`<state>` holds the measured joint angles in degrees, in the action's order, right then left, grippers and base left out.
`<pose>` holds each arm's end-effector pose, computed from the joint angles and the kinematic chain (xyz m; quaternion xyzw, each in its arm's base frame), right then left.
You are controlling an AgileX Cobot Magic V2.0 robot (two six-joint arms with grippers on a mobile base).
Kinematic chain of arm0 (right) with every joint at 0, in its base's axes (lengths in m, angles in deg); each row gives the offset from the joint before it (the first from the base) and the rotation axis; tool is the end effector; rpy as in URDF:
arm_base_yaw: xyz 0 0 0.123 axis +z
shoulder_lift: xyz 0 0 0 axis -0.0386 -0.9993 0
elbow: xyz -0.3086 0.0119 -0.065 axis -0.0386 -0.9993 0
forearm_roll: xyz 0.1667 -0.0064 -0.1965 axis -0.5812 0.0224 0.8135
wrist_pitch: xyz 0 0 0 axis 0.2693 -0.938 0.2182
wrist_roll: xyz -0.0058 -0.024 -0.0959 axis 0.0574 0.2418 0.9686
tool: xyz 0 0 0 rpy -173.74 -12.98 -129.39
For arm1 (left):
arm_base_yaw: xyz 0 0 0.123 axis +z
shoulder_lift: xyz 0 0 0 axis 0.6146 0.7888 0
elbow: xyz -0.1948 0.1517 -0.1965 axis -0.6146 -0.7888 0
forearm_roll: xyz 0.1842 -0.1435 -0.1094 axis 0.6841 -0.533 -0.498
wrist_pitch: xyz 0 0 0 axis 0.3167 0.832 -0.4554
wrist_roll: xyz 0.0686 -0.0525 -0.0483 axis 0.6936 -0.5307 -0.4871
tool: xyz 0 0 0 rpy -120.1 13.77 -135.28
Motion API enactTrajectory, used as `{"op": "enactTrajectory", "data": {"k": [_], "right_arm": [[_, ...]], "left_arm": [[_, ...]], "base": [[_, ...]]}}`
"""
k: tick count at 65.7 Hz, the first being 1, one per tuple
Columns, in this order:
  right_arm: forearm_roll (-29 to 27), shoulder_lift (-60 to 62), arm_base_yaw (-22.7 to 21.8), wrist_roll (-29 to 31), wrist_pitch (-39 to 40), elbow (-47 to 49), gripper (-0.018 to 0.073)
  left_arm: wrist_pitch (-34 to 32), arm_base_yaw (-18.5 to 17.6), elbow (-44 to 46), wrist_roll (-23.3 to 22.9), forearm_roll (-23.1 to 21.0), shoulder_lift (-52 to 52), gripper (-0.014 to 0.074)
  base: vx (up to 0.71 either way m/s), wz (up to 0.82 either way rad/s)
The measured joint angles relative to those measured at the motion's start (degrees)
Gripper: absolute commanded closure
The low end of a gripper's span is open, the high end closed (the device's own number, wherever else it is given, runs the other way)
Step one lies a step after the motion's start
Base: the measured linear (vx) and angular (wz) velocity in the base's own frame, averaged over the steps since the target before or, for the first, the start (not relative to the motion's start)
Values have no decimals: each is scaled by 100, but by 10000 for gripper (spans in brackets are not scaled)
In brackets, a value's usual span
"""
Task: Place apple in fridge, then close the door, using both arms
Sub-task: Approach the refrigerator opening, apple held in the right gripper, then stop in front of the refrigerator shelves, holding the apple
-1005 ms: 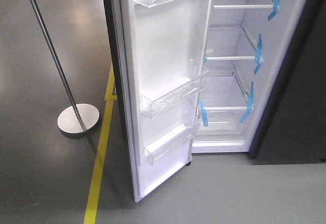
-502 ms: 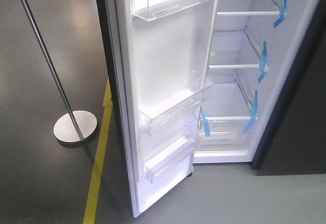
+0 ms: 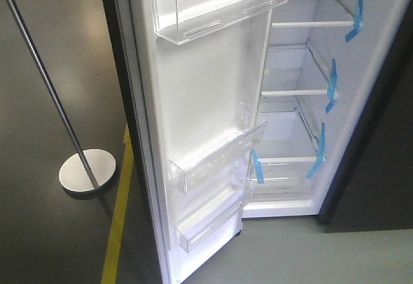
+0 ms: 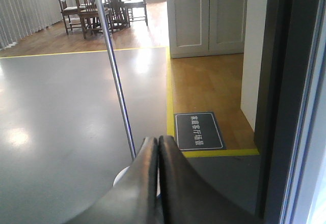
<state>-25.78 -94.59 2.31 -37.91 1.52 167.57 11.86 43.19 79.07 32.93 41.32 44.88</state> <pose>0.2893 0.0046 0.5034 0.0215 0.8208 0.0409 0.5693 0.0388 0.0068 0.1873 -0.0472 0.7448 0.0404 0.6644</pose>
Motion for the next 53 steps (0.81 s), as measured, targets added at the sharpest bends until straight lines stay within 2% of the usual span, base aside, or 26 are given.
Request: {"op": "enactTrajectory", "data": {"k": [53], "right_arm": [[0, 0, 0, 0, 0, 0, 363]], "left_arm": [[0, 0, 0, 0, 0, 0, 602]], "base": [[7, 0]]}}
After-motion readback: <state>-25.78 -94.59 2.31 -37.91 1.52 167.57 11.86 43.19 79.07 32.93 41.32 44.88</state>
